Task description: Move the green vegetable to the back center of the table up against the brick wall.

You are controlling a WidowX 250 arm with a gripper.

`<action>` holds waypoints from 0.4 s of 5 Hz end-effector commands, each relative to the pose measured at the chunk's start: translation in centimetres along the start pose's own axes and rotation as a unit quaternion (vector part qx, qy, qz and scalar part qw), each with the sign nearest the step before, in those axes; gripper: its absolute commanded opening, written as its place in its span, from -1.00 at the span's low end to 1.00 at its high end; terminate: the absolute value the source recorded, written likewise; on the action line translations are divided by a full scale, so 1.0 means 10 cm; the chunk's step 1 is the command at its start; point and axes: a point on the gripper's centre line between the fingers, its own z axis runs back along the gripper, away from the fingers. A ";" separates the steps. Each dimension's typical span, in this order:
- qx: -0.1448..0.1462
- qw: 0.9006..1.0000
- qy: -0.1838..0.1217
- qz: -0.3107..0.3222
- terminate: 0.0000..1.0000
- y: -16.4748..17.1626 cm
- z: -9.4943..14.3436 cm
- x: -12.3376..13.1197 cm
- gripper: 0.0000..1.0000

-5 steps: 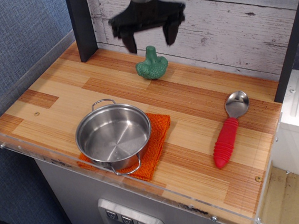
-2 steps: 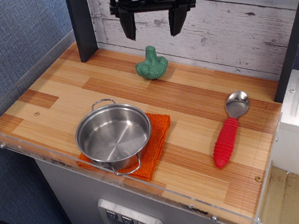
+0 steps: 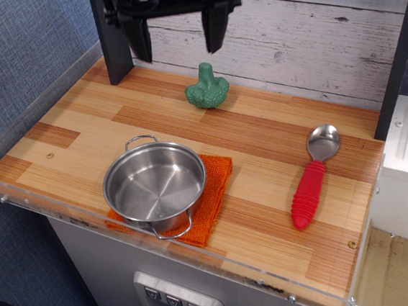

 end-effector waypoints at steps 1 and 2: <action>-0.052 0.998 -0.019 -0.011 -1.00 -0.06 0.69 -0.21 1.00; -0.057 0.998 -0.020 -0.006 -1.00 -0.04 0.79 -0.31 1.00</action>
